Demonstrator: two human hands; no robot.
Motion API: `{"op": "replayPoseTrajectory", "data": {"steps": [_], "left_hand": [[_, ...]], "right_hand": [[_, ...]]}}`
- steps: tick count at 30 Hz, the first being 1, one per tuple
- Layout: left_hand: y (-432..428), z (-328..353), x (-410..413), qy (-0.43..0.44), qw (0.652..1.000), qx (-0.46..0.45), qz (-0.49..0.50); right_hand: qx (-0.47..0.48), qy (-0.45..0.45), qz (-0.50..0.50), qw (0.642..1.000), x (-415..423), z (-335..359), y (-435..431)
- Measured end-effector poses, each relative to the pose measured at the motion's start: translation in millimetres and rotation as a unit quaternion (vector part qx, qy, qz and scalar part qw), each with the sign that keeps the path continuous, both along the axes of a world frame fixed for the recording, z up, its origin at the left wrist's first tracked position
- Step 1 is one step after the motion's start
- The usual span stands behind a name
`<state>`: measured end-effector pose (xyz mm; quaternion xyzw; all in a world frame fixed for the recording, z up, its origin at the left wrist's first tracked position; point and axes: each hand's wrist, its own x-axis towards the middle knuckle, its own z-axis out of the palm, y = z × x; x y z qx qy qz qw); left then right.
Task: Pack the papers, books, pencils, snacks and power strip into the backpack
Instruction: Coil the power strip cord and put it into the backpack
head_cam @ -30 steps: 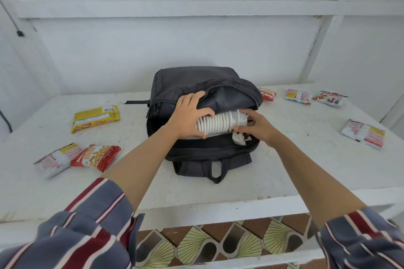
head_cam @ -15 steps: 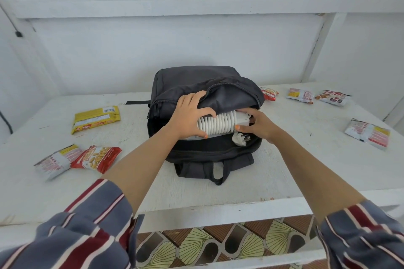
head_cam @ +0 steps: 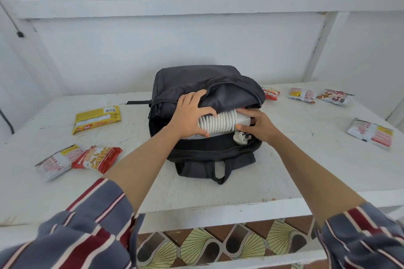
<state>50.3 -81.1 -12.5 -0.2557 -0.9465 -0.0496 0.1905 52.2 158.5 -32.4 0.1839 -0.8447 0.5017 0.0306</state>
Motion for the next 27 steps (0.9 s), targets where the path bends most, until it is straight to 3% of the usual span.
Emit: {"op": "replayPoseTrajectory", "data": {"steps": [5,12,27], "left_hand": [[3,-2,1,0.004,1.0,-0.012,0.006],[2,-3,2,0.008,1.0,0.0,-0.003],[3,-2,6,0.033,0.999,0.022,-0.017]], "right_hand": [[0.011,-0.004,-0.01,1.0,1,-4,1],[-0.05,-0.062,0.003,0.997,10,-5,4],[-0.029,-0.1,-0.028,0.994,16,0,11]]}}
